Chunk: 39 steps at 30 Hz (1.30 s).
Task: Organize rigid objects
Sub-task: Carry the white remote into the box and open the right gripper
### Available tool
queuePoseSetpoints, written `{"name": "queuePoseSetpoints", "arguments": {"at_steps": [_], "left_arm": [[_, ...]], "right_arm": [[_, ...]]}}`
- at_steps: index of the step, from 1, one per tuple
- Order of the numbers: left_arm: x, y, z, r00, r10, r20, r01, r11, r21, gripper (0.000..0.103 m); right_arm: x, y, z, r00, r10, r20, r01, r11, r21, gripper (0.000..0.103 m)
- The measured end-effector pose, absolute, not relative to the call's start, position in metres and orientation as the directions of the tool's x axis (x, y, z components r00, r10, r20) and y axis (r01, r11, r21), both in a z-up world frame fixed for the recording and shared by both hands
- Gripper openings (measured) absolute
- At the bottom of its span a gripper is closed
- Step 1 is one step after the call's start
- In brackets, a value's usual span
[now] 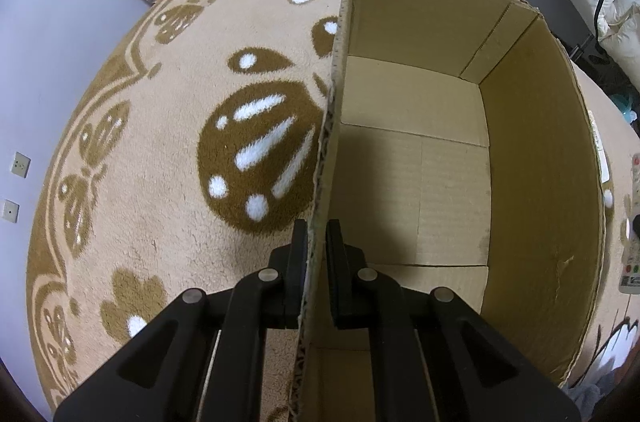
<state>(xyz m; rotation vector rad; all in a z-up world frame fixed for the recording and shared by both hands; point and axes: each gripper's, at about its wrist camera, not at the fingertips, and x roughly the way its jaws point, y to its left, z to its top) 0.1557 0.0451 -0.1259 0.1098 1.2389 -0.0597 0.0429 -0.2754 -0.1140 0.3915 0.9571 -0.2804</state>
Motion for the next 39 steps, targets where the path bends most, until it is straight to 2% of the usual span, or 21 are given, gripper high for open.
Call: {"name": "queuePoseSetpoints", "arguments": {"at_steps": [15,23,33,39], "left_arm": [[0.155,0.046,-0.126,0.323,0.007,-0.946,0.104,0.994,0.043,0.008],[0.155,0.047,-0.127,0.322,0.005,-0.947,0.103,0.994,0.040,0.008],[0.156,0.047,-0.128,0.321,0.006,-0.947,0.111,0.993,0.044,0.008],[0.156,0.048,-0.128,0.316,0.001,-0.949,0.102,0.994,0.035,0.008]], "right_arm": [[0.084,-0.191,-0.051,0.671,0.091,-0.736,0.197,0.935,0.296,0.022],[0.109,-0.143,-0.034,0.689,0.156,-0.708,0.069,0.958,0.278,0.022],[0.128,-0.116,-0.043,0.648,0.275,-0.710,0.016,0.927,0.374,0.022],[0.138,-0.103,-0.070,0.579,0.297,-0.760,0.003,0.930,0.367,0.022]]}}
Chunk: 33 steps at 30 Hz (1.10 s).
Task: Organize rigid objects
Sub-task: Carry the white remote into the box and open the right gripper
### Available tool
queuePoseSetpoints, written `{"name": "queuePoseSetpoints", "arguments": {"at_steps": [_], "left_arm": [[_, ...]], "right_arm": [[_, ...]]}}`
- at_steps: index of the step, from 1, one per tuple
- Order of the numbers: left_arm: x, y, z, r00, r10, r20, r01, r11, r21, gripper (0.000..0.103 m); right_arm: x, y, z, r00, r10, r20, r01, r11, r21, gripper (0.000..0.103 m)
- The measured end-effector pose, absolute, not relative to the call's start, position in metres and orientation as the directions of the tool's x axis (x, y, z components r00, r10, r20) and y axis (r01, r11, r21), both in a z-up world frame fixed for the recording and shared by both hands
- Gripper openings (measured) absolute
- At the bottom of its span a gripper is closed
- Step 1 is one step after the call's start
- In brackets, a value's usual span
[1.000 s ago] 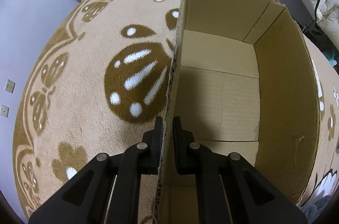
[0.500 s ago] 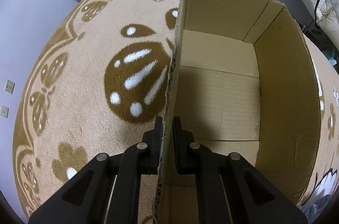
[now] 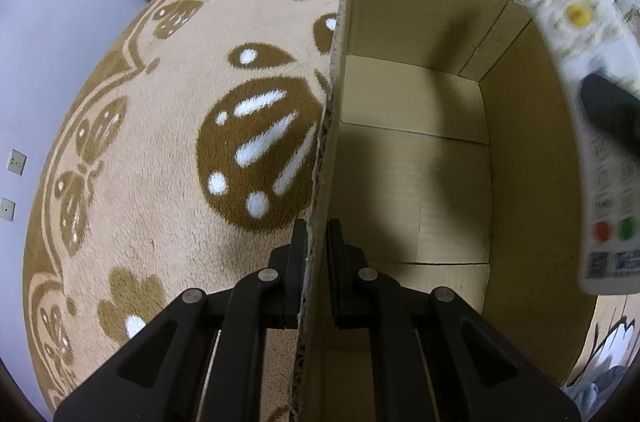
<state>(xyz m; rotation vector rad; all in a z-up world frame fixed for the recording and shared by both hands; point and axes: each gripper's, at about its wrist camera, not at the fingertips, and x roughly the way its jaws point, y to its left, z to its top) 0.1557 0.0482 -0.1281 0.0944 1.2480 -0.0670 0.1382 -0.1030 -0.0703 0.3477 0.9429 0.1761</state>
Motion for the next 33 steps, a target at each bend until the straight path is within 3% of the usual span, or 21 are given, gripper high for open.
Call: {"name": "queuePoseSetpoints", "arguments": {"at_steps": [9,18,29,30,32,33], "left_arm": [[0.154,0.047,-0.127,0.322,0.005,-0.947,0.111,0.993,0.042,0.010],[0.154,0.045,-0.125,0.327,0.018,-0.945,0.113,0.992,0.057,0.010],[0.154,0.047,-0.124,0.329,0.020,-0.944,0.102,0.993,0.057,0.009],[0.154,0.046,-0.123,0.331,0.024,-0.943,0.105,0.992,0.062,0.009],[0.153,0.045,-0.124,0.333,0.029,-0.942,0.110,0.991,0.070,0.009],[0.153,0.045,-0.124,0.333,0.029,-0.942,0.111,0.991,0.069,0.009]], "right_arm": [[0.140,-0.100,-0.102,0.510,0.274,-0.815,0.024,0.943,0.332,0.022],[0.132,-0.092,-0.098,0.495,0.219,-0.841,-0.006,0.968,0.249,0.022],[0.132,-0.098,-0.083,0.522,0.226,-0.822,0.000,0.964,0.265,0.023],[0.131,-0.098,-0.081,0.523,0.199,-0.829,0.004,0.972,0.236,0.026],[0.127,-0.099,-0.073,0.540,0.175,-0.823,0.005,0.977,0.211,0.042],[0.124,-0.101,-0.068,0.557,0.181,-0.811,0.002,0.976,0.219,0.054]]}}
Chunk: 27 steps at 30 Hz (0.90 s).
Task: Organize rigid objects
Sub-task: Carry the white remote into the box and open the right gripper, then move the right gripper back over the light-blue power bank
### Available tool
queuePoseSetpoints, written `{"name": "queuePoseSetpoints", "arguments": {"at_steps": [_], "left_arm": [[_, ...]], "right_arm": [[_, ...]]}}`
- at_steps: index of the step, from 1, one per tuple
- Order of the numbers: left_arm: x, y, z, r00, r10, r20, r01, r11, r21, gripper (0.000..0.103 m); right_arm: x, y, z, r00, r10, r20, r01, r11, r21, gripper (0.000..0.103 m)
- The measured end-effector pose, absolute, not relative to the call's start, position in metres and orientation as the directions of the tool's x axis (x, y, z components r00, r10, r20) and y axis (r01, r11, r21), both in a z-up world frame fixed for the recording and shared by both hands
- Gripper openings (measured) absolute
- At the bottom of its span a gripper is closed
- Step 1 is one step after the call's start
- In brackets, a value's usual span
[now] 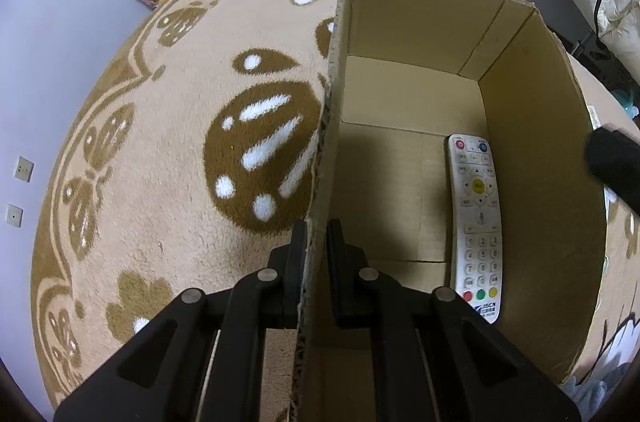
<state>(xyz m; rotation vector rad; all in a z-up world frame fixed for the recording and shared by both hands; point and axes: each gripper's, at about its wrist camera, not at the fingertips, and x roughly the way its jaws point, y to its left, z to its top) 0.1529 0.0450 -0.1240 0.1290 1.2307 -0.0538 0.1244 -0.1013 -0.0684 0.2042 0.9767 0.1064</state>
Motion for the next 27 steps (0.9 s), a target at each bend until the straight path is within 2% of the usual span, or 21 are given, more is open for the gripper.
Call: {"name": "queuePoseSetpoints", "arguments": {"at_steps": [1,12,27], "left_arm": [[0.153,0.045,-0.124,0.332,0.027,-0.943,0.110,0.992,0.067,0.009],[0.154,0.047,-0.124,0.329,0.022,-0.944,0.101,0.993,0.058,0.009],[0.153,0.047,-0.124,0.326,0.027,-0.945,0.098,0.993,0.062,0.011]], "right_arm": [[0.122,-0.104,-0.064,0.572,0.182,-0.800,0.005,0.974,0.225,0.063],[0.102,-0.171,-0.048,0.635,0.088,-0.767,0.148,0.961,0.232,0.102],[0.069,-0.265,-0.116,0.522,0.030,-0.852,0.340,0.909,0.240,0.103]]}}
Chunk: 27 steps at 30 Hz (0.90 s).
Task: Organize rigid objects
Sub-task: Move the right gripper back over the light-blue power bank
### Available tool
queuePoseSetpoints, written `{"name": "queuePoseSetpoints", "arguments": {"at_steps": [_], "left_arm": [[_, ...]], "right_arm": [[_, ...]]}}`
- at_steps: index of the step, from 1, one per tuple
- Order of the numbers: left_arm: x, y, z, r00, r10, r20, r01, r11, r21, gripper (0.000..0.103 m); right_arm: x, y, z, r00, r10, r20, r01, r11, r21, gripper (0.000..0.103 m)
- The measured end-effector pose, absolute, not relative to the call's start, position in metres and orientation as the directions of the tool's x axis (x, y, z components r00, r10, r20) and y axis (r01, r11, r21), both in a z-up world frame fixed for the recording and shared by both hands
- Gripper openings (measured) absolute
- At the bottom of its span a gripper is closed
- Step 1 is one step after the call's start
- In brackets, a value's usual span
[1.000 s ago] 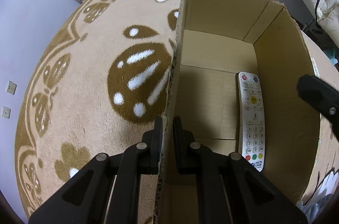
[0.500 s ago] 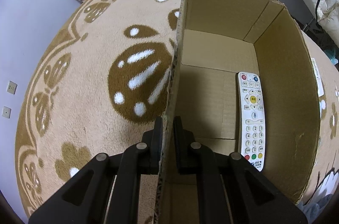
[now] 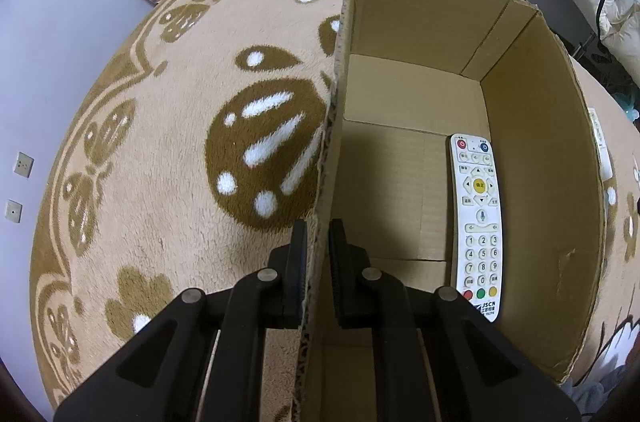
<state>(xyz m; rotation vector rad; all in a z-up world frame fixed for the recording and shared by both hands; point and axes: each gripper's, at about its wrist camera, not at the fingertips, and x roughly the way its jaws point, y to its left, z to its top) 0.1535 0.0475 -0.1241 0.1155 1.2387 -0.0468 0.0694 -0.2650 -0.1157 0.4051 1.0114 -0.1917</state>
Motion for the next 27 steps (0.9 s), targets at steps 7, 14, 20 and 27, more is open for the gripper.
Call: {"name": "queuePoseSetpoints", "arguments": {"at_steps": [7,14,20,27], "left_arm": [[0.154,0.048,-0.124,0.325,0.026,-0.945,0.098,0.993,0.061,0.011],[0.153,0.049,-0.125,0.325,0.027,-0.945,0.099,0.993,0.063,0.011],[0.153,0.048,-0.125,0.326,0.027,-0.945,0.099,0.993,0.063,0.011],[0.153,0.048,-0.125,0.325,0.028,-0.945,0.099,0.993,0.063,0.011]], "right_arm": [[0.064,-0.280,-0.138,0.493,0.021,-0.870,0.383,0.892,0.238,0.103],[0.059,-0.292,-0.152,0.464,0.001,-0.886,0.434,0.871,0.228,0.103],[0.057,-0.298,-0.170,0.422,0.004,-0.907,0.457,0.863,0.216,0.090],[0.053,-0.304,-0.184,0.402,0.054,-0.914,0.486,0.833,0.263,0.061]]}}
